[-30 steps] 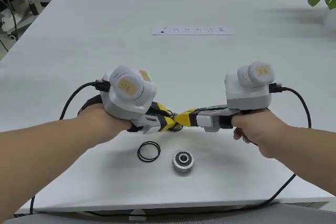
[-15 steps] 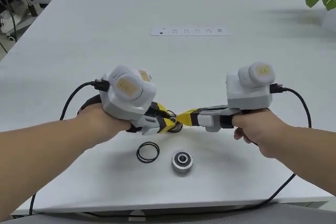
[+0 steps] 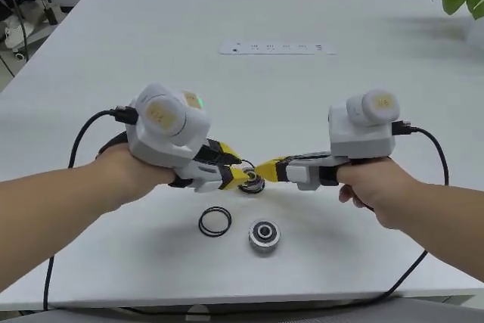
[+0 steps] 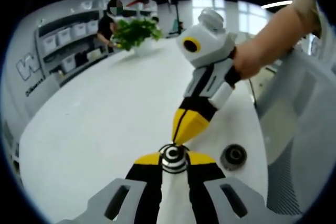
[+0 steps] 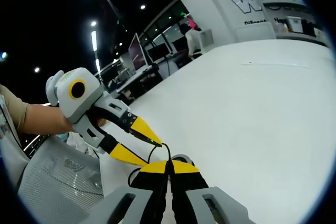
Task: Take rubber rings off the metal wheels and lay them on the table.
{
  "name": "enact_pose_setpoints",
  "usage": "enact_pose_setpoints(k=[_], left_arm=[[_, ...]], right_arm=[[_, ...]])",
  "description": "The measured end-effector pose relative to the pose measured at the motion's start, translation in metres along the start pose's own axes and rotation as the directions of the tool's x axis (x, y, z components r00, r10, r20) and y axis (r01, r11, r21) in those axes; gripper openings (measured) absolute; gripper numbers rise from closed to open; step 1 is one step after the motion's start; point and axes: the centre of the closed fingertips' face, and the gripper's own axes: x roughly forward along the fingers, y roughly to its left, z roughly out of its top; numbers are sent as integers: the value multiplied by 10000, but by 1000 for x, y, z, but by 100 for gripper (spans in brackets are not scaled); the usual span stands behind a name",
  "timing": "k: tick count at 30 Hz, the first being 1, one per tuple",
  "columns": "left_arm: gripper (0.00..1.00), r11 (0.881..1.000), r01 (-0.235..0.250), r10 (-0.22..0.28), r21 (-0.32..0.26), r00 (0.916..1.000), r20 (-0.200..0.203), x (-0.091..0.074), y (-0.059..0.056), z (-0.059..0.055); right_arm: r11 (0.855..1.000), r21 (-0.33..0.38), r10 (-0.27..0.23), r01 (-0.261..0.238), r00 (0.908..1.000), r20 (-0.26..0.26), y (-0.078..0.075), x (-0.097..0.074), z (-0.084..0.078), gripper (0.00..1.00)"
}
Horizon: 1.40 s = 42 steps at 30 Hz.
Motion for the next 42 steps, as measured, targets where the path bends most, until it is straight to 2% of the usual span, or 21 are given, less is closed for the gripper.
enact_pose_setpoints(k=[9, 16, 23, 33, 42], left_arm=[[23, 9999, -50, 53, -107, 9996, 280, -25, 2, 0], [28, 9998, -43, 49, -179, 9995, 327, -43, -1, -7], [31, 9992, -219, 232, -343, 9990, 376, -57, 2, -15], [32, 9973, -453, 471, -580, 9984, 310, -69, 6, -27], [34, 9958, -553, 573, -736, 9980, 254, -72, 7, -33]], right_arm=[[9998, -91, 181, -182, 9998, -59, 8, 5, 5, 0], [9994, -207, 284, -289, 9994, -217, 14, 14, 6, 0], [9983, -398, 394, -417, 9976, -564, 21, 25, 1, 0], [9968, -660, 389, -457, 9942, -1005, 21, 36, -6, 0], [9937, -1097, 54, -211, 9900, -1407, 15, 44, -13, 0]])
